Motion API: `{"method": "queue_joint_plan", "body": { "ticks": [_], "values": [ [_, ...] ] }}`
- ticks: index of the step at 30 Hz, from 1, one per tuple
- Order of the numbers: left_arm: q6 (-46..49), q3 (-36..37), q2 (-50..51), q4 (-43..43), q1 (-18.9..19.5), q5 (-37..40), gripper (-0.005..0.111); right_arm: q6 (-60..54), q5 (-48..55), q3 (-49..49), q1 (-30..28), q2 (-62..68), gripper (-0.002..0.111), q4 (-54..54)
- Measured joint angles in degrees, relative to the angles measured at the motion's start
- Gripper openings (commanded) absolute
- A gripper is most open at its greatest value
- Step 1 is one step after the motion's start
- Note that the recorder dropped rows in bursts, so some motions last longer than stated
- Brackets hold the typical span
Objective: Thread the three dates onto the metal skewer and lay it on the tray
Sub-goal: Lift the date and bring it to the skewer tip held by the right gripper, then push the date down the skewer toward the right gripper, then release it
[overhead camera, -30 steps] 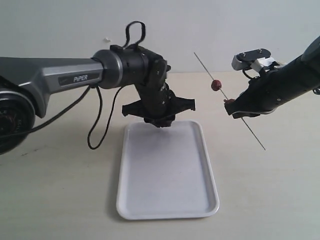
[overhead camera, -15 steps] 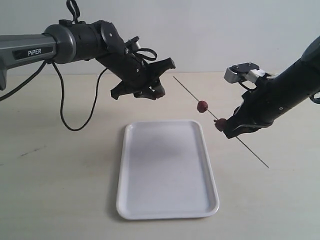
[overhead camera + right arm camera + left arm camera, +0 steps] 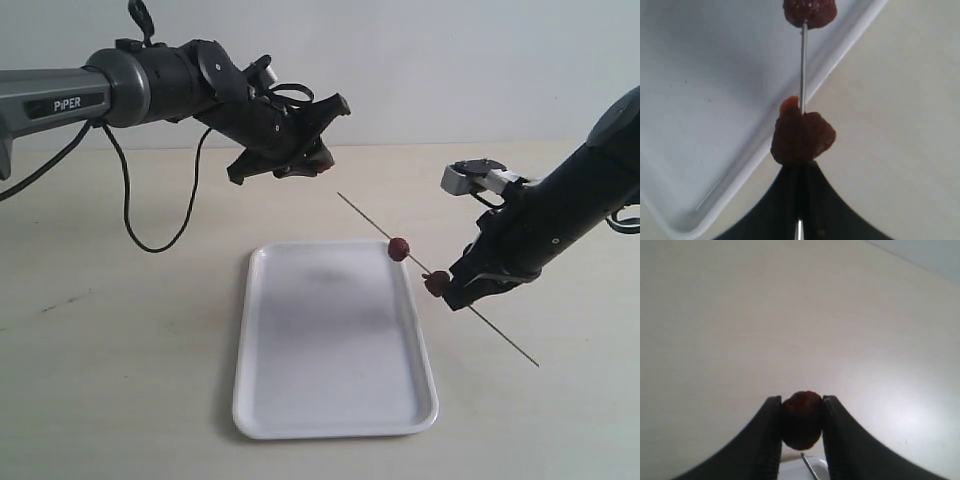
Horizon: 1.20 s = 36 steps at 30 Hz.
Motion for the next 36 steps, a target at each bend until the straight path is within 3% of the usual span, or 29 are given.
{"method": "queue_joint_plan", "body": {
  "ticks": [11, 36],
  "values": [
    [1.31, 0.00, 0.00, -0.13, 0.00, -0.11, 0.027, -5.00, 0.04, 0.00, 0.00, 0.22, 0.000, 6.67],
    [7.13, 0.00, 0.00, -5.80, 0.00, 0.47, 0.027, -6.22, -2.85, 0.00, 0.00, 0.22, 0.000, 8.81]
  ]
}}
